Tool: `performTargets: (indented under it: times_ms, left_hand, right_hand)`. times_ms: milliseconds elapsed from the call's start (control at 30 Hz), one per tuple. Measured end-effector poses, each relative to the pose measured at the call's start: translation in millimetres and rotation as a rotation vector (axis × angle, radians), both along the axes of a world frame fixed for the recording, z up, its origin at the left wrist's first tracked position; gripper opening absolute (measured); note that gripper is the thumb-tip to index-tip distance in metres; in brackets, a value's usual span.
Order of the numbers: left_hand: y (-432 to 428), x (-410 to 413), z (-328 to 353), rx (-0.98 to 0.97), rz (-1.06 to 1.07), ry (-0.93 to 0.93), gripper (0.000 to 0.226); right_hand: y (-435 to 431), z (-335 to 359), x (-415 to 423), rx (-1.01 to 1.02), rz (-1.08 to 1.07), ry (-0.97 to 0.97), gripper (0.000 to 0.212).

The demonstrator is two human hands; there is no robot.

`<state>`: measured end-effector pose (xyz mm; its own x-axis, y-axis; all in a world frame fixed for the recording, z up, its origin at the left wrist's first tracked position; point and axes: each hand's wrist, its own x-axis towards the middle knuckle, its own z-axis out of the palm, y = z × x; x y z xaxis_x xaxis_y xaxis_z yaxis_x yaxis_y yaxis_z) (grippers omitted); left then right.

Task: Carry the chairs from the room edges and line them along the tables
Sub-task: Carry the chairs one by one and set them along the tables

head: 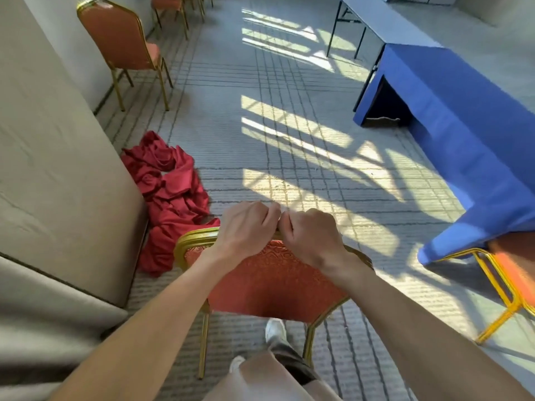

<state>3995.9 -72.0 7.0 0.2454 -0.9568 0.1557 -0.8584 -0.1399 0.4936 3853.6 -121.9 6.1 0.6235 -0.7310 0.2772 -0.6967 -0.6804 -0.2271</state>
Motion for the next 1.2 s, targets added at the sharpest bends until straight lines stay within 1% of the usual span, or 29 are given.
performTargets:
  times_ms: [100,267,333,400,467,567,667,767,867,933,1000,1100,1200]
  left_hand:
    - [-19.2,7.8,-13.6,0.020,-0.034,-0.082,0.063]
    - [-74.6,30.0,-37.0,0.058,-0.090,-0.132,0.065]
    - [-98.2,36.1,-45.7,0.081,-0.091,-0.118,0.063]
    - [-122.8,45.3,-54.2,0.115,-0.075,-0.062,0.059]
    - [-150.5,58.1,-58.3,0.138,-0.038,-0.002,0.060]
    - [-204.8,71.5,-46.3,0.143,0.015,0.026,0.066]
    - [-253.8,78.0,-30.8,0.086,0.039,-0.004,0.061]
    - [-312.2,83.4,-22.3,0.032,0.136,-0.054,0.065]
    - [-350.3,92.6,-19.8,0.055,0.213,-0.044,0.063]
    - [-376.0,94.1,-13.6,0.110,0.207,-0.008,0.060]
    - [-404.8,97.4,-8.7,0.146,0.203,-0.011,0.057]
    - [-446.6,106.7,-4.0,0.181,0.192,-0.005,0.055]
    - [-490.6,123.1,-6.2,0.201,0.152,-0.003,0.057]
  right_hand:
    - [-16.4,-21.6,3.3,-0.039,-0.019,-0.037,0.053]
    - [-71.7,-43.2,20.9,-0.033,0.016,-0.036,0.050]
    - [-98.5,-51.3,28.7,0.002,0.054,-0.029,0.048]
    - [-127.3,-56.1,38.9,0.051,0.098,-0.024,0.045]
    - [-156.8,-56.0,51.7,0.040,0.108,-0.022,0.044]
    - [-212.9,-40.7,67.3,0.104,0.103,-0.033,0.041]
    - [-259.7,-23.5,77.5,0.177,0.075,-0.024,0.045]
    - [-316.8,-17.9,94.6,0.239,-0.058,-0.035,0.054]
    - [-351.9,-16.8,109.1,0.277,-0.150,-0.076,0.054]
    - [-372.0,-15.3,111.5,0.238,-0.134,-0.084,0.052]
    - [-397.5,-11.4,112.5,0.235,-0.113,-0.088,0.053]
    - [-439.0,-7.2,119.6,0.284,-0.089,-0.094,0.053]
    - [-484.5,-4.3,133.5,0.373,-0.087,-0.094,0.049]
